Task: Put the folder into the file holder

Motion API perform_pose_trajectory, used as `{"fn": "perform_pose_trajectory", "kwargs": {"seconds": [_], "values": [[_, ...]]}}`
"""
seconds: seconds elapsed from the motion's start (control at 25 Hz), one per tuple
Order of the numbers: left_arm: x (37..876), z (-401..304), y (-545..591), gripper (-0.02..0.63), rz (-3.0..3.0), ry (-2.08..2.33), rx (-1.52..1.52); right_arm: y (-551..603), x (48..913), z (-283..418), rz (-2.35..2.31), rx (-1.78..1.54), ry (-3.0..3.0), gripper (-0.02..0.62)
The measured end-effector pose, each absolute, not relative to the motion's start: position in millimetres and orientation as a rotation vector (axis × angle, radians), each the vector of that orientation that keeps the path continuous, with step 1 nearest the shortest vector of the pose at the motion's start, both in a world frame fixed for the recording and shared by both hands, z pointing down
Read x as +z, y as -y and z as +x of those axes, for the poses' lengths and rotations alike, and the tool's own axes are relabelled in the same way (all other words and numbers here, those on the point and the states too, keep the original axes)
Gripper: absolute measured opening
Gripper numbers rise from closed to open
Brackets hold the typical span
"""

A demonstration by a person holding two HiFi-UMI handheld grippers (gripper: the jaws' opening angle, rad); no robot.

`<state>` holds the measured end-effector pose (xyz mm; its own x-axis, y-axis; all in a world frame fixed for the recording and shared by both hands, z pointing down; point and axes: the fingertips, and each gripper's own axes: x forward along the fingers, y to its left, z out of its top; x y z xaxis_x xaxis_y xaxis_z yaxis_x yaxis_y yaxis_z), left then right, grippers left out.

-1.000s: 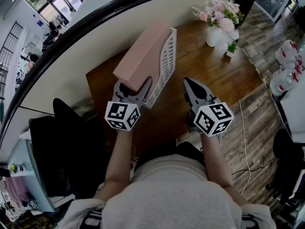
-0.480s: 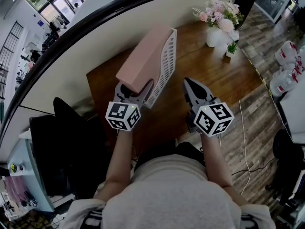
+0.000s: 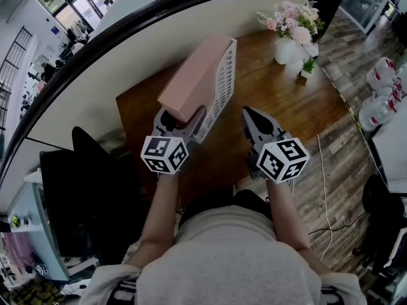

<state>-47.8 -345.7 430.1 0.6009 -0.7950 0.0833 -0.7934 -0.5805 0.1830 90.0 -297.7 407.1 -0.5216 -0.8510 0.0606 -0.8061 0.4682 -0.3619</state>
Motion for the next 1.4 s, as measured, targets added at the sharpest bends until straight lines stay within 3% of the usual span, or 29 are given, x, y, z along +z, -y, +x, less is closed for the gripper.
{"fn": "perform_pose_trajectory", "kwargs": {"seconds": [0.6,1.4], "values": [[428.4,-63.5,318.4,0.386,2.498,1.388,-0.074,287.5,402.8,87.8,-1.444,-0.515,-2.588,0.009],[426.9,-68.3,283.8,0.142,2.544,1.424,-0.028,263.8,424.2,88.3,-1.436,-0.582,-2.625,0.009]]}}
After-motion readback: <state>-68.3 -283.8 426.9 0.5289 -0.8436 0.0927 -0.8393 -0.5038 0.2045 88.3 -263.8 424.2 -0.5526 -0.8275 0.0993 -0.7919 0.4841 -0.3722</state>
